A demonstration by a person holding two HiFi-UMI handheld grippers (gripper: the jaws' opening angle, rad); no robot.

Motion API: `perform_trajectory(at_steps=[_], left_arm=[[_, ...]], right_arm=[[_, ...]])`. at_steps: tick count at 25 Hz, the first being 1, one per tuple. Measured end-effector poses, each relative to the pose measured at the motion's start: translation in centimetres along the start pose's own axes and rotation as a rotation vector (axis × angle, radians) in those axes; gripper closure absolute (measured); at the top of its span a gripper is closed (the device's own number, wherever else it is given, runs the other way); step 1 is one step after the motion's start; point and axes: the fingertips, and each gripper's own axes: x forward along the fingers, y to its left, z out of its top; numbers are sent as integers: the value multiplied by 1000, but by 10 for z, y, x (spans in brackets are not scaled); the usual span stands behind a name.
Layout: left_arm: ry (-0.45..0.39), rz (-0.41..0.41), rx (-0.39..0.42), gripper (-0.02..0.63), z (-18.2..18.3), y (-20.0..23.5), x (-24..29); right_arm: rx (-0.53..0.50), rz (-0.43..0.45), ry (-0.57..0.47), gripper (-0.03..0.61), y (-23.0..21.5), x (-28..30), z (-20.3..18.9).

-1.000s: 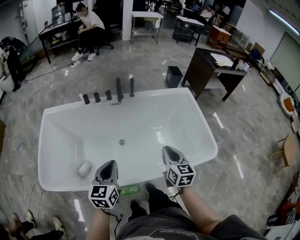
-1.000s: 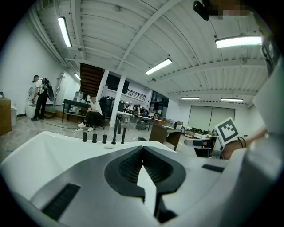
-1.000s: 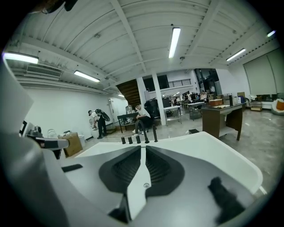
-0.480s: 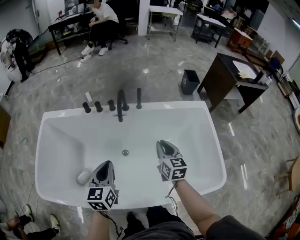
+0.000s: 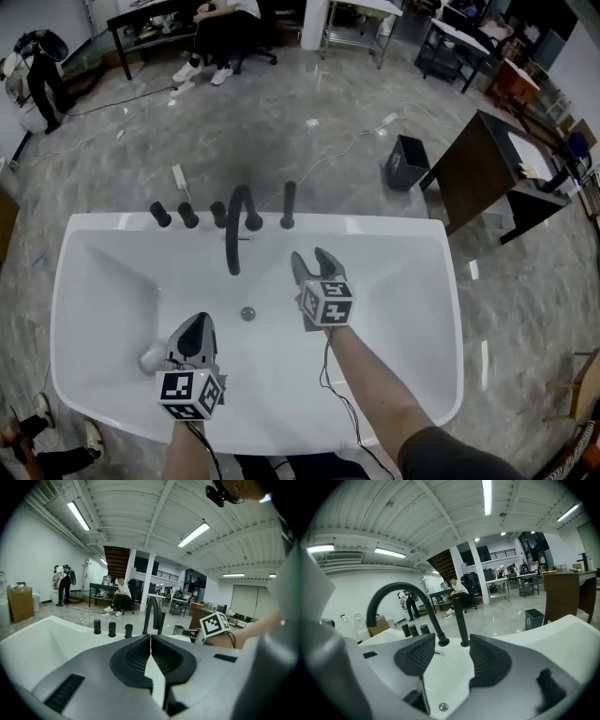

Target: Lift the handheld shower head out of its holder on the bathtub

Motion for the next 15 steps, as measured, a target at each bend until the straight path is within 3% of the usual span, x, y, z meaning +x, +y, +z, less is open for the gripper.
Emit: perform_trajectory(at_steps=[10,15], left_arm=[[11,49,-43,598,-31,38,74],[-5,53,-49,598,-40,47,88]], right_arm=[[-106,-63,15,364,-41,136,-13],[-167,-23,18,365,-42,178,-11]])
